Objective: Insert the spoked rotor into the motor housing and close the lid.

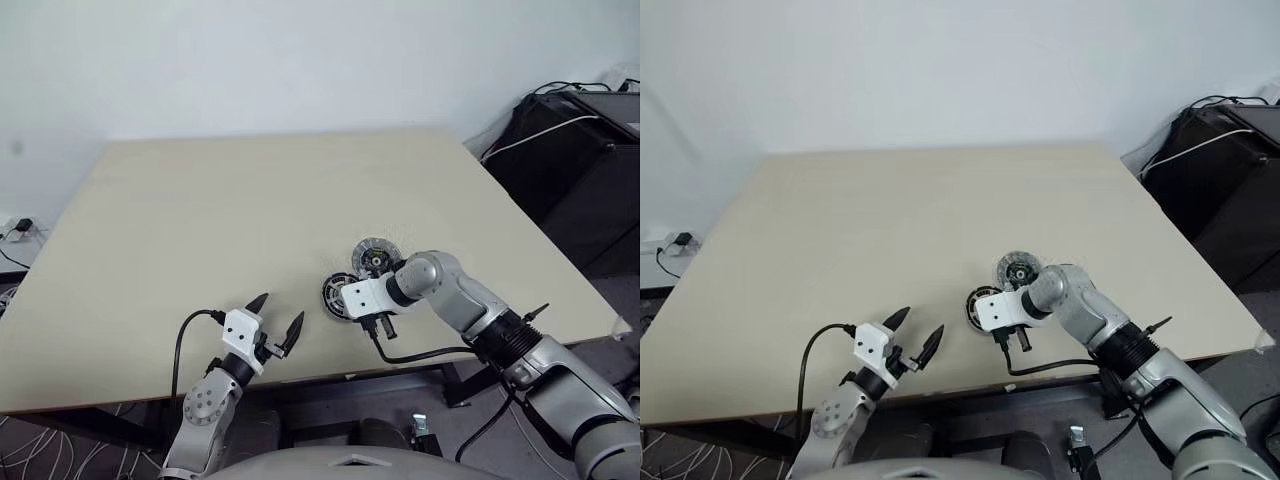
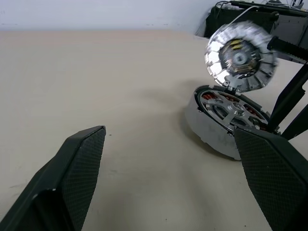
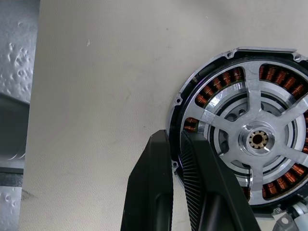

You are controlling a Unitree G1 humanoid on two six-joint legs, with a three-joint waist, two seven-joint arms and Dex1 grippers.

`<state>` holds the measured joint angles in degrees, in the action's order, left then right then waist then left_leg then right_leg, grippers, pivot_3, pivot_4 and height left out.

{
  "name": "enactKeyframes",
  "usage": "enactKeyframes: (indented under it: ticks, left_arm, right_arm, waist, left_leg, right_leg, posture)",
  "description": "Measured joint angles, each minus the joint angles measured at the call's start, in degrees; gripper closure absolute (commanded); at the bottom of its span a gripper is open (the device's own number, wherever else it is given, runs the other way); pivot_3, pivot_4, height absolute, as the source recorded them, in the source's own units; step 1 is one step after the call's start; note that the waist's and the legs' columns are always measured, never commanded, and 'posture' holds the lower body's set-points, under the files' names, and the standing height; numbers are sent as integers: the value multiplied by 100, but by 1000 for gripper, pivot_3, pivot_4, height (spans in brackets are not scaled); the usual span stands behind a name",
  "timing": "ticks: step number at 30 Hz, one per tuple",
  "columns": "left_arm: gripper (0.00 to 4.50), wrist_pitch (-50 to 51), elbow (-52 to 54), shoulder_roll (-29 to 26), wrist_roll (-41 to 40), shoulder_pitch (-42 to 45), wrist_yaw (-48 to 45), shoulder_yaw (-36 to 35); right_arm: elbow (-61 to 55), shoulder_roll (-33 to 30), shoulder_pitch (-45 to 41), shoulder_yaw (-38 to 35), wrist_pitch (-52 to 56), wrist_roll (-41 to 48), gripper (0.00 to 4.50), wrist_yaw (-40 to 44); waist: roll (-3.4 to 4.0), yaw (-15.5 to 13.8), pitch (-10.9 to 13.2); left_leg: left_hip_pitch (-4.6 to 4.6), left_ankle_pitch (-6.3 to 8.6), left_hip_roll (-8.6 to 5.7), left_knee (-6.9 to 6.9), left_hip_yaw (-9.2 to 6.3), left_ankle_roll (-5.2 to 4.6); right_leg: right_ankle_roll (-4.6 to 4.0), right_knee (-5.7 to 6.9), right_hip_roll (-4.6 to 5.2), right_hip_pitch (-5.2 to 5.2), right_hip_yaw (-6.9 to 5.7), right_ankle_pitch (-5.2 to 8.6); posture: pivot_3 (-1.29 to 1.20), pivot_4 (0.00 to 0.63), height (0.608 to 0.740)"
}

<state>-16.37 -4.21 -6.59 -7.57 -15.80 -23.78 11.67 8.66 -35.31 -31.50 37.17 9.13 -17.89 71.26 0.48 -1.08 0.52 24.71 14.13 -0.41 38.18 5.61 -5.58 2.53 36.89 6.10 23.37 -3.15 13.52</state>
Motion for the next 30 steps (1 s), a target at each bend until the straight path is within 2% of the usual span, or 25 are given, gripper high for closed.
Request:
enactKeyframes:
  ticks: [6, 13, 21, 30]
  left_arm:
    - [0, 15, 0, 3, -15, 22, 1, 2]
    - [0, 77, 0, 78, -22, 72, -3, 8]
    - [0, 144, -1, 72, -29, 76, -31, 4]
    - [0, 238, -1, 56, -38, 51, -97, -7]
  right_arm:
    - [-59, 44, 155, -239, 280, 238, 4448, 7]
    - [-943, 187, 632, -660, 1551, 1057, 4448, 94]
    - [-1436, 287, 804, -730, 3129, 1250, 4448, -430]
    - [-1585, 488, 769, -693, 3798, 1439, 4448, -838]
  waist:
    - [0, -2, 0]
    - [1, -5, 2]
    - [1, -20, 1]
    - [0, -9, 1]
  left_leg:
    - [2, 0, 0, -1, 0, 0]
    - [3, 0, 0, -3, 0, 0]
    - [3, 1, -2, -3, 1, 0]
    - [3, 1, -2, -3, 1, 0]
  right_leg:
    - [0, -1, 0, 2, 0, 0]
    - [0, -1, 3, 4, 1, 0]
    - [-1, -1, 9, 4, -3, -1]
    - [-1, -1, 15, 3, -14, -1]
  posture:
    - [0, 0, 740]
    - [0, 0, 740]
    - [0, 0, 740]
    - [0, 0, 740]
